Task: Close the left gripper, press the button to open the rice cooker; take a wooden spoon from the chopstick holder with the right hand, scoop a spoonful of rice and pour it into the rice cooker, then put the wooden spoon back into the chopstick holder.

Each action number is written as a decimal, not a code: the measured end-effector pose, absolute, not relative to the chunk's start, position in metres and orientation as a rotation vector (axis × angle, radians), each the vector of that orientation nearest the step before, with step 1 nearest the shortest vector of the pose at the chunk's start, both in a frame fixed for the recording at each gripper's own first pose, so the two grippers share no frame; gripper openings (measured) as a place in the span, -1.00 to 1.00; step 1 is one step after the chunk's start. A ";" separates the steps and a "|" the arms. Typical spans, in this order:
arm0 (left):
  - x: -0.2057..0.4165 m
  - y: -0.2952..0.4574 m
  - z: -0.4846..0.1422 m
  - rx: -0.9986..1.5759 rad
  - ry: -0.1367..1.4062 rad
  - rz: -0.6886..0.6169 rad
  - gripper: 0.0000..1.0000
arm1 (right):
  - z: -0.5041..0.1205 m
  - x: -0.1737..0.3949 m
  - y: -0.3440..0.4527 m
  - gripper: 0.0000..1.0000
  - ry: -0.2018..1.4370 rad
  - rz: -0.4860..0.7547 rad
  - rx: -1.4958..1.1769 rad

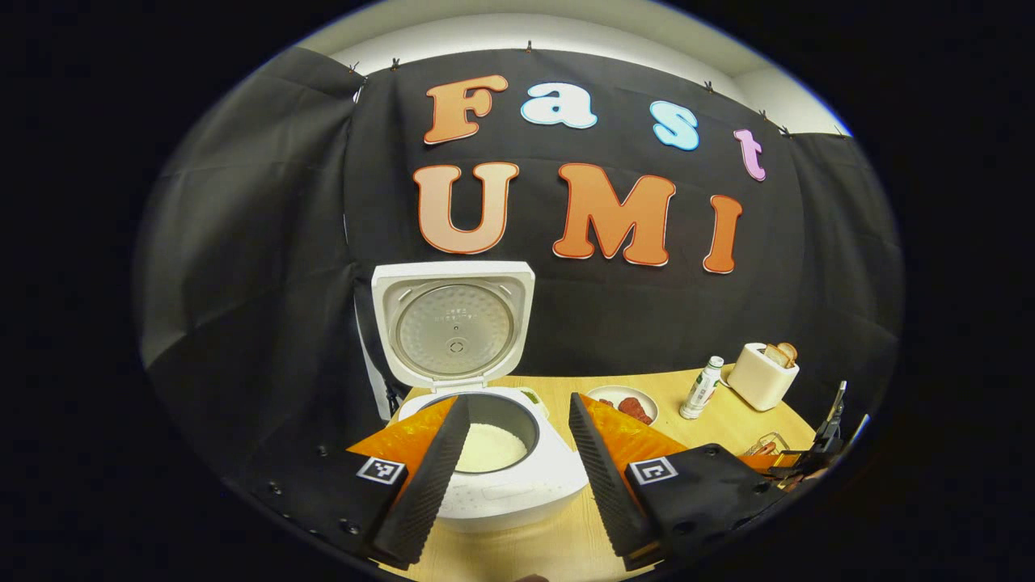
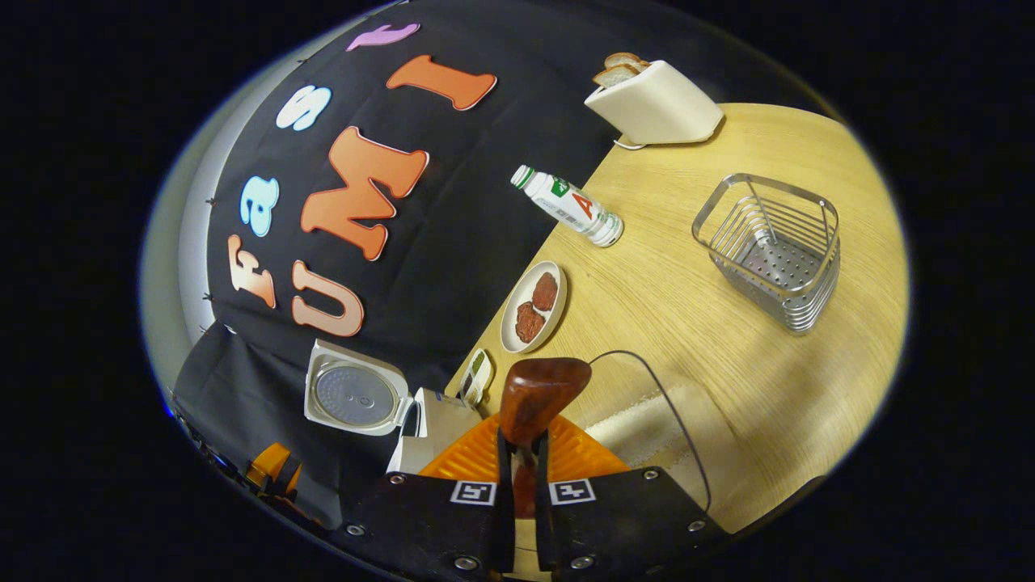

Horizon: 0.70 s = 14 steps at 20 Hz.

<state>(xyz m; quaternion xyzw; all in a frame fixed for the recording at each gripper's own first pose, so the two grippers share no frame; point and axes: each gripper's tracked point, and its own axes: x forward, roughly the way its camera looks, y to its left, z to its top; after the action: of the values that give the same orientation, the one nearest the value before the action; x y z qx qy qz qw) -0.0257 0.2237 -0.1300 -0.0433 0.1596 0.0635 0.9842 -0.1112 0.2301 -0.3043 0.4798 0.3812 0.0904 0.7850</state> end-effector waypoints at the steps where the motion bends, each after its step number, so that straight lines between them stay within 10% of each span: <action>1: -0.023 0.221 -0.128 -0.089 0.317 0.128 0.73 | -0.302 -0.109 0.223 -0.81 0.818 0.190 1.049; 14: -0.017 0.221 -0.114 -0.140 0.246 0.188 0.72 | -0.206 -0.047 0.204 -0.81 0.667 0.238 1.453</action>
<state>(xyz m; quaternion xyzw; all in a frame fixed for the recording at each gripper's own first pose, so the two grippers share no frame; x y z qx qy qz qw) -0.0170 0.2212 -0.1140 -0.0699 0.1226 0.0936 0.9856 -0.0471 0.2043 -0.2059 0.6499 0.2982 0.1064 0.6910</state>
